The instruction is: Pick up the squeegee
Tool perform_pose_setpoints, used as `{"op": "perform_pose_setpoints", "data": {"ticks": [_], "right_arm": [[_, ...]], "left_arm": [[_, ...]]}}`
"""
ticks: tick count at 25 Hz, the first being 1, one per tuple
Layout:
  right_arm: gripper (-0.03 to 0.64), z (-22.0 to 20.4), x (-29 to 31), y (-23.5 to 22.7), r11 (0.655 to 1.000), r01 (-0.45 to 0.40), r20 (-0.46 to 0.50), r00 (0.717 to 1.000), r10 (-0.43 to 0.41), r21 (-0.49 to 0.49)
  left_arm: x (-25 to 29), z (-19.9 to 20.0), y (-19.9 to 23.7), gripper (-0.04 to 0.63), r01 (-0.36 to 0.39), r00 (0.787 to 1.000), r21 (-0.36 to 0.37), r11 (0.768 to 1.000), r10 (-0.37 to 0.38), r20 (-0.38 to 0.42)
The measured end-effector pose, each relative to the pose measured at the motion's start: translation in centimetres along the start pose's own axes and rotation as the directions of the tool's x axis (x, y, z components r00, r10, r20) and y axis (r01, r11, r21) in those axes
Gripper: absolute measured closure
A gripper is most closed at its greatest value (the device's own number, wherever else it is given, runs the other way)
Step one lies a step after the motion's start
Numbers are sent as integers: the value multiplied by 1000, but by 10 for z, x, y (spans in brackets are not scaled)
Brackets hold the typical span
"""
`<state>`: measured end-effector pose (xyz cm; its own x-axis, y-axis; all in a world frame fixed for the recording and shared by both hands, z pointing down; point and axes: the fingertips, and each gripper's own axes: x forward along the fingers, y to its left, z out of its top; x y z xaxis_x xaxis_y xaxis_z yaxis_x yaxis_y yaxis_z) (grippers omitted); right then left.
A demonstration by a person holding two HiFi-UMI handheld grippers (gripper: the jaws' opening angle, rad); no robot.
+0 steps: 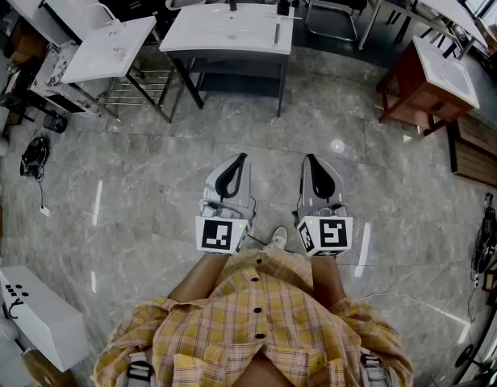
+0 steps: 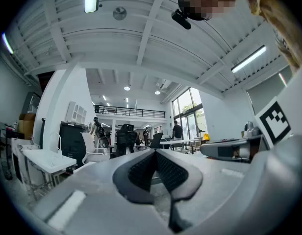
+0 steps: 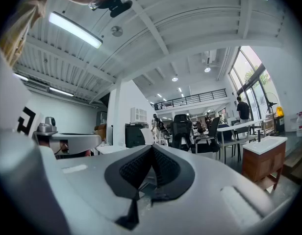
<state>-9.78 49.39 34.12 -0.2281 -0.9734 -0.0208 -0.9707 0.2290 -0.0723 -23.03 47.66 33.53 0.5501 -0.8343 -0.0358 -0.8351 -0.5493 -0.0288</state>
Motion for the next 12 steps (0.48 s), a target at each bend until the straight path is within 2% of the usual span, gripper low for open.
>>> {"op": "perform_pose_setpoints", "data": {"ticks": [12], "right_arm": [[618,6,-10,-44,997,-72,23,997,72,5]], "left_arm": [[19,-9,-47,595,-62,998,-5,998,62,-1]]}}
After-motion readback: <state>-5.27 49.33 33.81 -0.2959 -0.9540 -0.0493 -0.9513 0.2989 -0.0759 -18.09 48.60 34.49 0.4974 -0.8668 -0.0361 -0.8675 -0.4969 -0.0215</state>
